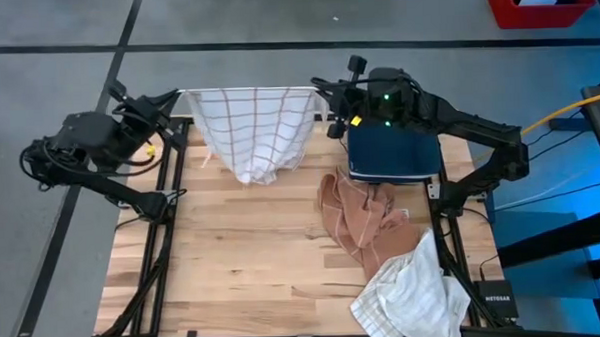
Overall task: Fold towel
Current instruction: Fold the brown striped towel on the table
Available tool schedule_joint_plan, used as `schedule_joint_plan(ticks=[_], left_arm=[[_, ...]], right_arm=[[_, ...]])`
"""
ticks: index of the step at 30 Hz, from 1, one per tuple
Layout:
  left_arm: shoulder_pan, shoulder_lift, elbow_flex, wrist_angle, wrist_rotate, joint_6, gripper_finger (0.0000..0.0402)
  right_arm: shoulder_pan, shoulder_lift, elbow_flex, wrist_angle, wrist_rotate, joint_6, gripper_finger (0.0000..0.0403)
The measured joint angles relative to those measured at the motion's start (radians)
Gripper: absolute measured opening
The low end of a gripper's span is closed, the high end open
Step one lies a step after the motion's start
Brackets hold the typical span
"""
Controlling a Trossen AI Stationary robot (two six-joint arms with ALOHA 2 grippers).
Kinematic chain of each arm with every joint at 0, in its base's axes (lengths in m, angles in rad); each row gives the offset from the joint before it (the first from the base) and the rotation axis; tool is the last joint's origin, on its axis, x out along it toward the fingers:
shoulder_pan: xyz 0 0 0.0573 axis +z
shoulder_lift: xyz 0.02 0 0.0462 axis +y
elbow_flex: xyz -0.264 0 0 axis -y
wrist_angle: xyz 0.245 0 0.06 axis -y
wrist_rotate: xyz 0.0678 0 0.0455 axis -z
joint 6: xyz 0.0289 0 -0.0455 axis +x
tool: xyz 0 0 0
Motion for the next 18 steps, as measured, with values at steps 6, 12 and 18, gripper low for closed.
schedule_joint_plan(ticks=[6,12,18], left_arm=[[0.0,0.017,0.0,0.067,-0.001,0.115,0.0003],[0.0,0.032,0.0,0.44,-0.012,0.432,0.0003],[-0.004,0.018,0.001,0.347,-0.027,0.355,0.0003]], right_arm=[[-0.001,0.0,0.075,-0.012,0.04,-0.04,0.0009],[-0.001,0.006,0.194,-0.023,0.038,-0.046,0.0009],[0.0,0.009,0.217,-0.218,-0.089,0.123,0.0009]])
